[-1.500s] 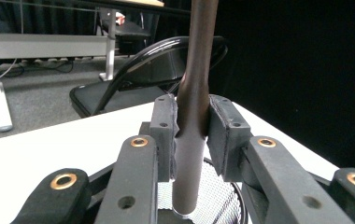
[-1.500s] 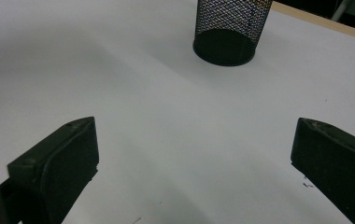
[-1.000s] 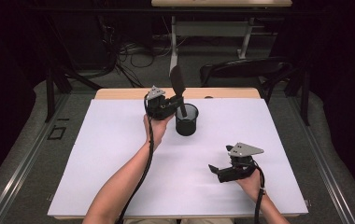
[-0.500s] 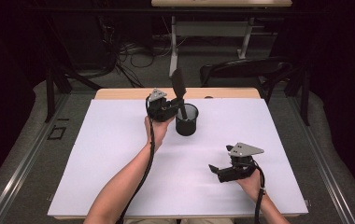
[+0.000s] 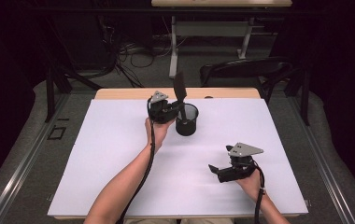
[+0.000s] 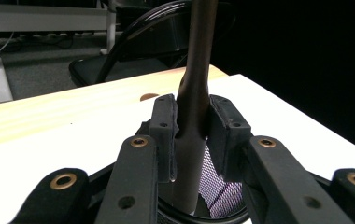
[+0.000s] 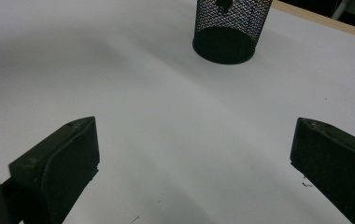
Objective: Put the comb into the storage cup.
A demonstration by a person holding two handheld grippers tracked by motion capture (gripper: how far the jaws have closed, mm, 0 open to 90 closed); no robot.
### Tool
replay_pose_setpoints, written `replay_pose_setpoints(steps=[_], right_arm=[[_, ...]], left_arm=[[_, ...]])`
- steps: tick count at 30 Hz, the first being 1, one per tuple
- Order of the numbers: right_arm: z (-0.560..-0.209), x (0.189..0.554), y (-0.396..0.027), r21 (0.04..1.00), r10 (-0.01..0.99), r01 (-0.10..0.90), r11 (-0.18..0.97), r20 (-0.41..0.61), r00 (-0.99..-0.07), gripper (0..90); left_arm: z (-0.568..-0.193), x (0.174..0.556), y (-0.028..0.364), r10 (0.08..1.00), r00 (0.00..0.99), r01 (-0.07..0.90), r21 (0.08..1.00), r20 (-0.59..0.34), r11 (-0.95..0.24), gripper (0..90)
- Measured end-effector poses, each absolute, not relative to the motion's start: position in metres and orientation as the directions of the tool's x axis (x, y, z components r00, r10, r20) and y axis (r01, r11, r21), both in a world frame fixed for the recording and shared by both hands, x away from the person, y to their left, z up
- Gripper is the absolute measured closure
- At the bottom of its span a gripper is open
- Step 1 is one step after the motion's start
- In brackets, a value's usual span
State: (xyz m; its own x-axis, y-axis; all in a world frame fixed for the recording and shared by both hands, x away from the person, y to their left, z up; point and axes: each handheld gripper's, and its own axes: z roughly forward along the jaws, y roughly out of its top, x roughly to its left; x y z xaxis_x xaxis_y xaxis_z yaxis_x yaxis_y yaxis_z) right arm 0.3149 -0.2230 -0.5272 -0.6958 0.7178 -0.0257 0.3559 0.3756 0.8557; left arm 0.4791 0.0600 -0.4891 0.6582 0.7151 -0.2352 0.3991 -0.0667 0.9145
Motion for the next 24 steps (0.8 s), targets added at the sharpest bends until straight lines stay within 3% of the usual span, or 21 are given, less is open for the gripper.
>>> replay_pose_setpoints(steps=[24], right_arm=[[-0.5268, 0.3143, -0.2222, 0.854, 0.716, 0.354, 0.382, -0.031, -0.697, 1.0]], left_arm=[[-0.4971, 0.4762, 0.0531, 0.711, 0.662, 0.443, 0.889, -0.237, -0.116, 72.0]])
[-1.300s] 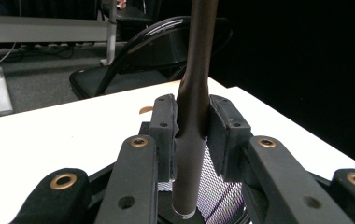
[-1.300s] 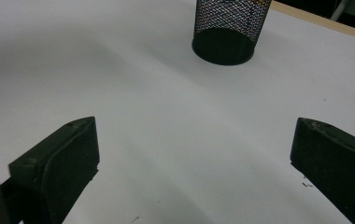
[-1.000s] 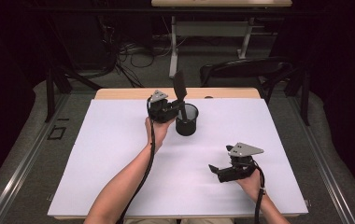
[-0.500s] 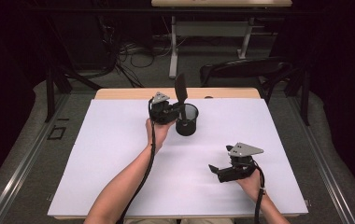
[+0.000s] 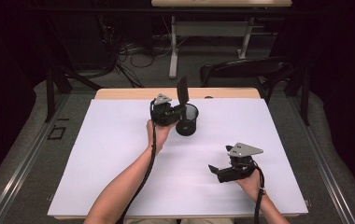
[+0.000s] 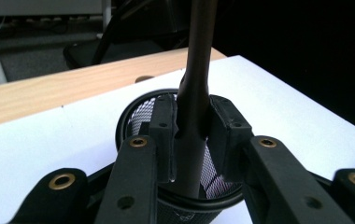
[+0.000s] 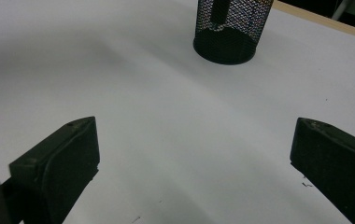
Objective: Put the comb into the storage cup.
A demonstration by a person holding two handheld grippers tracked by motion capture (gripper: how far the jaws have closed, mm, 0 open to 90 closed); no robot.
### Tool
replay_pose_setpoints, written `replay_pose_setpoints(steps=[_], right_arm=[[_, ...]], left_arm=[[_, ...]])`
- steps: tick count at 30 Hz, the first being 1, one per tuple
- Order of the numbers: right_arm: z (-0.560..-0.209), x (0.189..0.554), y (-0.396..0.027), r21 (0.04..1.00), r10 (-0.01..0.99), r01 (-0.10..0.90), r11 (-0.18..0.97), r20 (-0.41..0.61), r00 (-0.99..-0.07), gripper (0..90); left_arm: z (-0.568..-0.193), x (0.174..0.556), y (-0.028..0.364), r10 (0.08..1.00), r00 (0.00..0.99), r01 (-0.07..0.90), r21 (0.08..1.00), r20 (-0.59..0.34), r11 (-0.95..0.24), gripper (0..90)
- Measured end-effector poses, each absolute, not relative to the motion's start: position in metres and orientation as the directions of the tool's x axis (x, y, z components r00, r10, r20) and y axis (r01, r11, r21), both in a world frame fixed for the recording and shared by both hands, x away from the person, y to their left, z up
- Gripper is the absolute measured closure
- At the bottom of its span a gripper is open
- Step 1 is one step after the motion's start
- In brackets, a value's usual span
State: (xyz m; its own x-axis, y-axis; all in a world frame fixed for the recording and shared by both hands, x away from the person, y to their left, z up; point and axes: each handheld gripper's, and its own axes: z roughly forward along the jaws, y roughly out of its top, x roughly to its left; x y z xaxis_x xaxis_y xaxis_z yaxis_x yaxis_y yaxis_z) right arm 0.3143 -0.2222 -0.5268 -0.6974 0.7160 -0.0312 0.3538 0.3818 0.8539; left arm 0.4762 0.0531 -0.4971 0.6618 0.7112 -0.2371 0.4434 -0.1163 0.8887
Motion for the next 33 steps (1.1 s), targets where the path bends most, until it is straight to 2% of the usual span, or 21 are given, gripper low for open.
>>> replay_pose_setpoints(steps=[1, 6, 8, 9, 14, 25, 33], right_arm=[[-0.527, 0.314, -0.222, 0.854, 0.716, 0.354, 0.382, -0.031, -0.697, 1.0], [-0.526, 0.314, -0.223, 0.855, 0.717, 0.35, 0.381, -0.035, -0.696, 1.0], [-0.526, 0.314, -0.223, 0.856, 0.717, 0.349, 0.381, -0.036, -0.696, 1.0], [-0.526, 0.314, -0.223, 0.856, 0.717, 0.348, 0.382, -0.037, -0.696, 1.0], [-0.526, 0.314, -0.223, 0.856, 0.717, 0.349, 0.381, -0.036, -0.696, 1.1], [-0.527, 0.314, -0.222, 0.853, 0.713, 0.35, 0.386, -0.035, -0.701, 1.1], [-0.526, 0.314, -0.221, 0.854, 0.708, 0.355, 0.382, -0.023, -0.706, 0.7]], left_arm=[[-0.498, 0.476, 0.053, 0.702, 0.669, 0.447, 0.887, -0.244, -0.118, 71.5], [-0.493, 0.473, 0.056, 0.694, 0.676, 0.436, 0.894, -0.248, -0.105, 39.7], [-0.49, 0.47, 0.057, 0.698, 0.674, 0.432, 0.895, -0.24, -0.109, 34.1], [-0.489, 0.469, 0.058, 0.7, 0.675, 0.428, 0.897, -0.235, -0.112, 28.1], [-0.485, 0.463, 0.062, 0.705, 0.677, 0.417, 0.9, -0.212, -0.13, 16.5], [-0.478, 0.445, 0.075, 0.702, 0.692, 0.415, 0.888, -0.168, -0.198, 6.0], [-0.478, 0.435, 0.093, 0.699, 0.699, 0.452, 0.851, -0.151, -0.268, 3.3]])
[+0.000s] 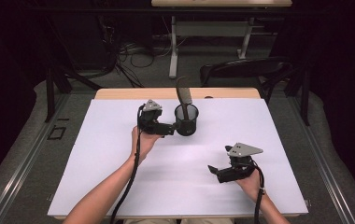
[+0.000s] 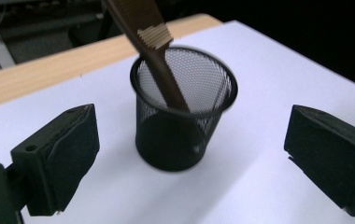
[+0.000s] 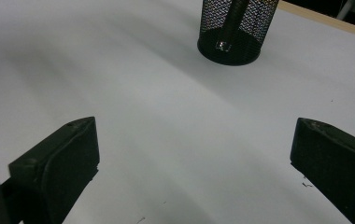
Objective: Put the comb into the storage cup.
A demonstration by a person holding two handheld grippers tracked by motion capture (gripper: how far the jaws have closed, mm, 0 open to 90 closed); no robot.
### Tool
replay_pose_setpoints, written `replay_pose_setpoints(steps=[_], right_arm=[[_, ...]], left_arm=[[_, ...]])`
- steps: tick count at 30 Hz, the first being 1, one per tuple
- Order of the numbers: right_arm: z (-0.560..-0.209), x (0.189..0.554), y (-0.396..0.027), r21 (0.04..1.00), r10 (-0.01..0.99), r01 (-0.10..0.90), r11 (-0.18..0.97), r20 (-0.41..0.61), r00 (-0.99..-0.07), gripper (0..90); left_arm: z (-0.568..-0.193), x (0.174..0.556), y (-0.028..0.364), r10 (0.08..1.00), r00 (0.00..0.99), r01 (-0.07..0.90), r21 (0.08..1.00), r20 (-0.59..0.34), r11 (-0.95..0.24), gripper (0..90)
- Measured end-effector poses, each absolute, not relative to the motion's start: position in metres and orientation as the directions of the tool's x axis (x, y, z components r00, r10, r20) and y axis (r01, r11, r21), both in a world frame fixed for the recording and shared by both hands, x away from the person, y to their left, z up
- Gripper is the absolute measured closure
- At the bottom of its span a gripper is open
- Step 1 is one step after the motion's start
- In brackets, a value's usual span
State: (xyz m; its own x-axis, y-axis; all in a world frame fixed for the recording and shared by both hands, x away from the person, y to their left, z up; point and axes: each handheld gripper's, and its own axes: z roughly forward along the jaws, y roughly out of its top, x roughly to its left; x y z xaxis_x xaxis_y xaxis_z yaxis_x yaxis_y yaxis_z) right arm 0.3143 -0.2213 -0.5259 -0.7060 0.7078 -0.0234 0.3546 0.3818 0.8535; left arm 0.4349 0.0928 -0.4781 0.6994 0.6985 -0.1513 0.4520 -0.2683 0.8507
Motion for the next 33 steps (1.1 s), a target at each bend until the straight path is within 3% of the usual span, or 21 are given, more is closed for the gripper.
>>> replay_pose_setpoints(steps=[19, 33], right_arm=[[-0.525, 0.314, -0.222, 0.85, 0.7, 0.36, 0.383, -0.013, -0.714, 0.3], [-0.524, 0.313, -0.221, 0.853, 0.699, 0.359, 0.379, -0.009, -0.715, 0.1]], left_arm=[[-0.485, 0.404, 0.12, 0.662, 0.745, 0.467, 0.773, -0.084, -0.428, 0.1], [-0.495, 0.374, 0.153, 0.676, 0.731, 0.488, 0.764, -0.093, -0.422, 0.0]])
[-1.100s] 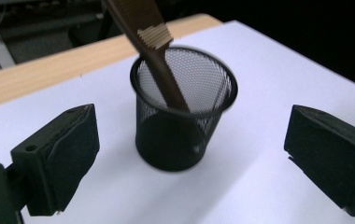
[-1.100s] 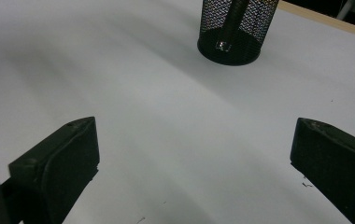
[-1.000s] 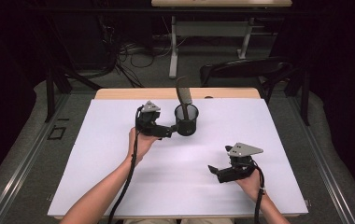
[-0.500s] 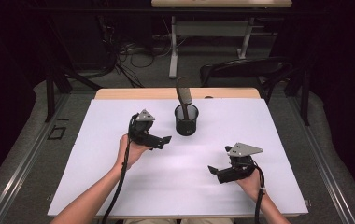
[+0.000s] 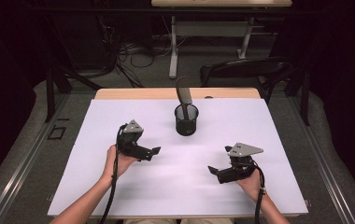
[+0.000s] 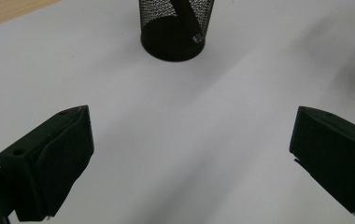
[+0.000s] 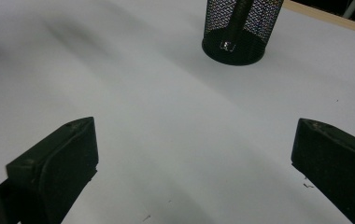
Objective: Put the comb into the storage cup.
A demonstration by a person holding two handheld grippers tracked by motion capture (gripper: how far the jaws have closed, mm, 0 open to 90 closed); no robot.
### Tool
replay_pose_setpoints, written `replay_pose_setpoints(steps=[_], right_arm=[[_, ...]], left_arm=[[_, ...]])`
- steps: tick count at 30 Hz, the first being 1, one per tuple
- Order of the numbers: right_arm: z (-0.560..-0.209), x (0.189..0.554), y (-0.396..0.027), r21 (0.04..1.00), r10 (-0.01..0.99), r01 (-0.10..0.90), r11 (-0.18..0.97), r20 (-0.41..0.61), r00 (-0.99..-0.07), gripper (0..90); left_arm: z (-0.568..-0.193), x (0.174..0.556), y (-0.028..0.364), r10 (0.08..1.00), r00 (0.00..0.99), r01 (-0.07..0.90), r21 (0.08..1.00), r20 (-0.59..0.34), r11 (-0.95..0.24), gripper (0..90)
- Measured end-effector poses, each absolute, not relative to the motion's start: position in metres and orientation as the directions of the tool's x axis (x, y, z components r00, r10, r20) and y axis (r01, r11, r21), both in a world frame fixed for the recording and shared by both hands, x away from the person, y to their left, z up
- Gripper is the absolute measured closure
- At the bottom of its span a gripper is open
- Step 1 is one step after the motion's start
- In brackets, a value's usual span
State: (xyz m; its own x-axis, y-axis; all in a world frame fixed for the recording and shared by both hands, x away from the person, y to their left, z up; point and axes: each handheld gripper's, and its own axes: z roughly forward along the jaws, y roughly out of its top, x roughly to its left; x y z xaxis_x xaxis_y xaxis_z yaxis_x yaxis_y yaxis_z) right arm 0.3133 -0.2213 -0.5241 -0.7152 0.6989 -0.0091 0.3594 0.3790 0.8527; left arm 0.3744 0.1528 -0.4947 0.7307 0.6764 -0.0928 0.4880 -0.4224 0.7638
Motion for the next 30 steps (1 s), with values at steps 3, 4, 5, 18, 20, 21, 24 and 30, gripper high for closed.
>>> replay_pose_setpoints(steps=[3, 4, 5, 18, 20, 21, 24, 30], right_arm=[[-0.524, 0.313, -0.221, 0.852, 0.699, 0.362, 0.378, -0.006, -0.715, 0.1], [-0.524, 0.313, -0.221, 0.851, 0.699, 0.363, 0.378, -0.005, -0.715, 0.1], [-0.524, 0.313, -0.221, 0.851, 0.698, 0.364, 0.379, -0.005, -0.716, 0.1], [-0.524, 0.312, -0.221, 0.852, 0.696, 0.363, 0.377, -0.002, -0.718, 0.0], [-0.523, 0.312, -0.221, 0.852, 0.696, 0.363, 0.377, -0.002, -0.718, 0.0], [-0.523, 0.312, -0.221, 0.852, 0.696, 0.364, 0.377, -0.001, -0.718, 0.0], [-0.523, 0.312, -0.221, 0.85, 0.697, 0.368, 0.377, 0.001, -0.717, 0.0], [-0.523, 0.312, -0.221, 0.851, 0.696, 0.367, 0.377, 0.002, -0.718, 0.0]], left_arm=[[-0.496, 0.369, 0.159, 0.681, 0.728, 0.487, 0.762, -0.083, -0.427, 0.0], [-0.496, 0.367, 0.161, 0.682, 0.727, 0.49, 0.76, -0.085, -0.427, 0.0], [-0.497, 0.366, 0.163, 0.681, 0.727, 0.491, 0.759, -0.087, -0.428, 0.0], [-0.508, 0.344, 0.187, 0.709, 0.7, 0.512, 0.751, -0.084, -0.417, 0.0], [-0.51, 0.34, 0.191, 0.713, 0.696, 0.514, 0.754, -0.088, -0.409, 0.0], [-0.51, 0.339, 0.193, 0.715, 0.693, 0.515, 0.754, -0.087, -0.408, 0.0], [-0.513, 0.334, 0.199, 0.724, 0.685, 0.513, 0.76, -0.083, -0.399, 0.0], [-0.517, 0.326, 0.208, 0.737, 0.67, 0.517, 0.766, -0.086, -0.381, 0.0]])
